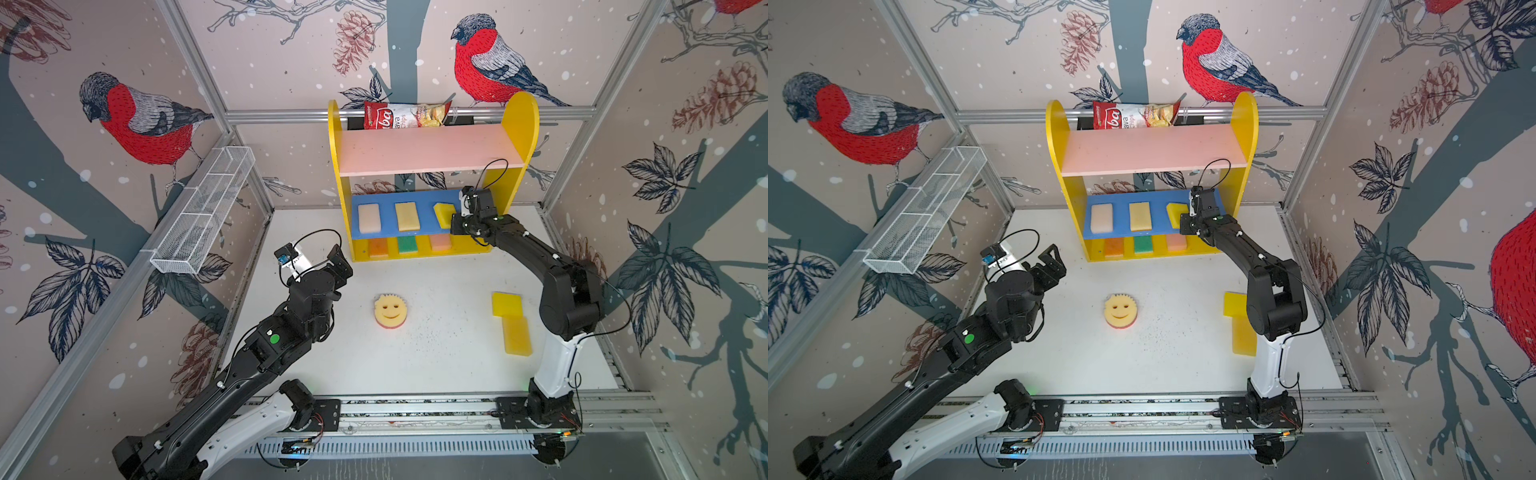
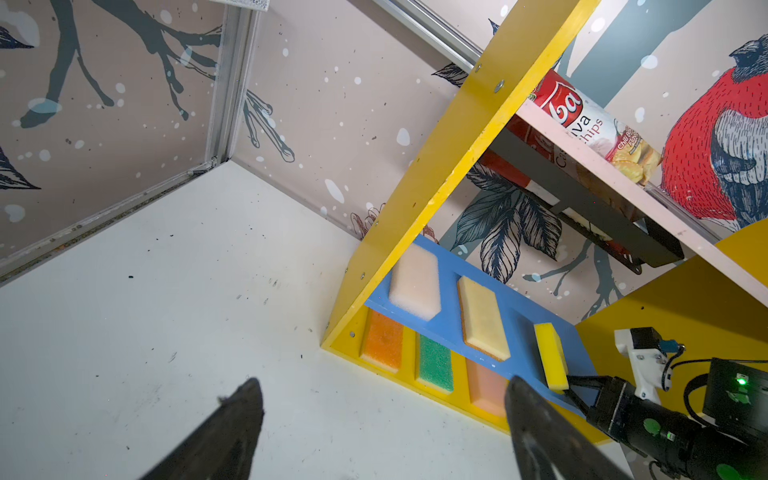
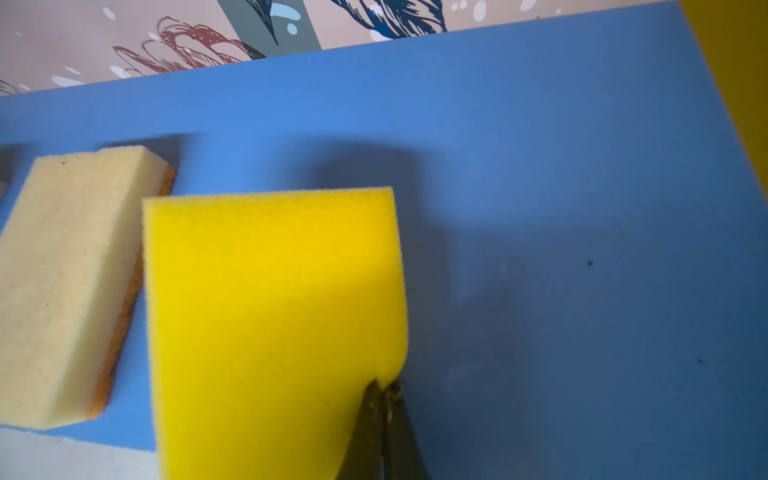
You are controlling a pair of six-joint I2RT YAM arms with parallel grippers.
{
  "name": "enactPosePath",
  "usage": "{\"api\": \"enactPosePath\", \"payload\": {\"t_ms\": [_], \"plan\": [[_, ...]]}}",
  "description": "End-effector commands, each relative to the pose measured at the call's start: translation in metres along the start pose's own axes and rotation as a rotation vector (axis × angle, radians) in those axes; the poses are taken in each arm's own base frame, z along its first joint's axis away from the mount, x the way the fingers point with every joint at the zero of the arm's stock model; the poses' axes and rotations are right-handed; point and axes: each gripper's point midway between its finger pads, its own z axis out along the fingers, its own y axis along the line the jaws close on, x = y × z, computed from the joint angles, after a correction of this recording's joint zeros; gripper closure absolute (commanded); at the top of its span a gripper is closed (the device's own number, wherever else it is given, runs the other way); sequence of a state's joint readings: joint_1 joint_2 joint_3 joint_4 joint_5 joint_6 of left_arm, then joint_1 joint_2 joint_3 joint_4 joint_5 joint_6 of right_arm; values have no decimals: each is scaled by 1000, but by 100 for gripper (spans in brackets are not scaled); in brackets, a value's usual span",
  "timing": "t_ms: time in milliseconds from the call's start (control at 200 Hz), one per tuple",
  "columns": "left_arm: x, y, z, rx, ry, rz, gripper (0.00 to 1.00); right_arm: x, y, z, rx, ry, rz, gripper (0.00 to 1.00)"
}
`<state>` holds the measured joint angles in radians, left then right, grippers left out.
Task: Place and organize the cleaning sponges onto the shelf
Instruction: 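Lay the yellow sponge flat beside the cream sponge with right gripper while left gripper withdraws, then open right gripper and nudge the yellow sponge into line on the blue shelf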
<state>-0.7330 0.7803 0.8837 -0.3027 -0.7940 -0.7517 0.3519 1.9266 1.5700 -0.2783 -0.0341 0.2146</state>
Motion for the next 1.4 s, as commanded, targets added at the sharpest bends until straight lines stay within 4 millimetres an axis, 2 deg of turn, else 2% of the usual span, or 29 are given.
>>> {"api": "enactPosePath", "payload": {"t_ms": [0, 145, 325, 580, 1251, 1396], "plan": [[-2, 3, 1, -23, -14, -1, 11, -5, 7, 1, -57, -18, 43, 100], [0, 2, 3, -26, -9, 2, 10, -9, 10, 4, -73, -7, 28, 99], [2, 2, 5, -26, -8, 2, 10, -15, 10, 3, -72, -18, 26, 90], [3, 4, 4, -31, -1, 0, 10, -9, 11, 3, -75, -8, 35, 79], [4, 3, 5, -24, 8, -1, 11, -9, 15, -9, -93, -10, 35, 73], [4, 4, 5, -26, 11, 0, 11, -7, 15, -11, -97, -6, 39, 69]]}}
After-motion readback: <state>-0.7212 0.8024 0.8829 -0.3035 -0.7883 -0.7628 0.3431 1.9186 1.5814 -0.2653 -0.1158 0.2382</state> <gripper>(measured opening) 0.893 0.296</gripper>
